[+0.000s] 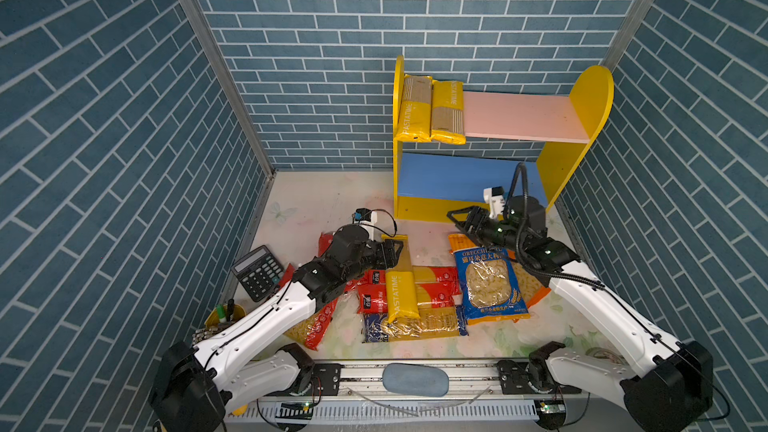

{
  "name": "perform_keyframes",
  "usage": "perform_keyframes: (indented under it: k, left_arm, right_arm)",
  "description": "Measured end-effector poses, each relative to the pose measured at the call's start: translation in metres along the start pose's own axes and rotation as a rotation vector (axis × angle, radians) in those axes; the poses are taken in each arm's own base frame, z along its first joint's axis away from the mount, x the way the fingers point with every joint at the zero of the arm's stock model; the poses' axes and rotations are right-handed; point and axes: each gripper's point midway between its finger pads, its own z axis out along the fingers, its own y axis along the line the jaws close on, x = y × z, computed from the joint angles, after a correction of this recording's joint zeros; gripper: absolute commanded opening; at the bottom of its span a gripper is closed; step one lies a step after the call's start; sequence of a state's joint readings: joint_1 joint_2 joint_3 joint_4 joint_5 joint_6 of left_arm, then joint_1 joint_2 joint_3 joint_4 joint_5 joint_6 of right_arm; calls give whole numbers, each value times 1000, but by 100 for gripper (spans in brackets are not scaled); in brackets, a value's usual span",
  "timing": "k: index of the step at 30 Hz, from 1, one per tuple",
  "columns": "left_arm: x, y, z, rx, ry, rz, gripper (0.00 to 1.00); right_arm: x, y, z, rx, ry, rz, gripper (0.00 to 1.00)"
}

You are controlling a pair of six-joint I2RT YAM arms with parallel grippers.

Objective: Place and organize the pasta boxes and bags onto the shelf
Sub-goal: 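Lower both grippers to a third yellow spaghetti pack in the pile, then grasp the third spaghetti pack with both grippers and tilt it upright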

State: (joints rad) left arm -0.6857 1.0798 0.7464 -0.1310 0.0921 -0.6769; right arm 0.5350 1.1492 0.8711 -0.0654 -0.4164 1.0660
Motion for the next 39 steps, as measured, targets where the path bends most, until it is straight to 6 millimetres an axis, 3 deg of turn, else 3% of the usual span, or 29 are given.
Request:
perform_keyframes:
  k: [4,7,11,21,28,35,39]
  left_arm:
    - [32,26,13,-67,81,-69,67]
    - [54,43,19,-106,131,-113,64]
    - [69,52,25,-114,158,-160,60]
    - [83,57,41,-101,183,-216,46]
    - [97,63,53,-94,211,-236,29]
    - [98,66,55,-88,199,-249,20]
    - [97,66,55,-85,192,-249,21]
  right_arm:
    - [53,-50,42,116,143,27,58]
    - [77,-69,65,162,216,36,56]
    - [93,-79,83,175,266,48,54]
    - [127,-112,106,229,385,87,55]
    - [141,-101,123,164,441,81,57]
    - [142,-93,134,72,431,107,43]
    - [143,-94,137,44,422,126,28]
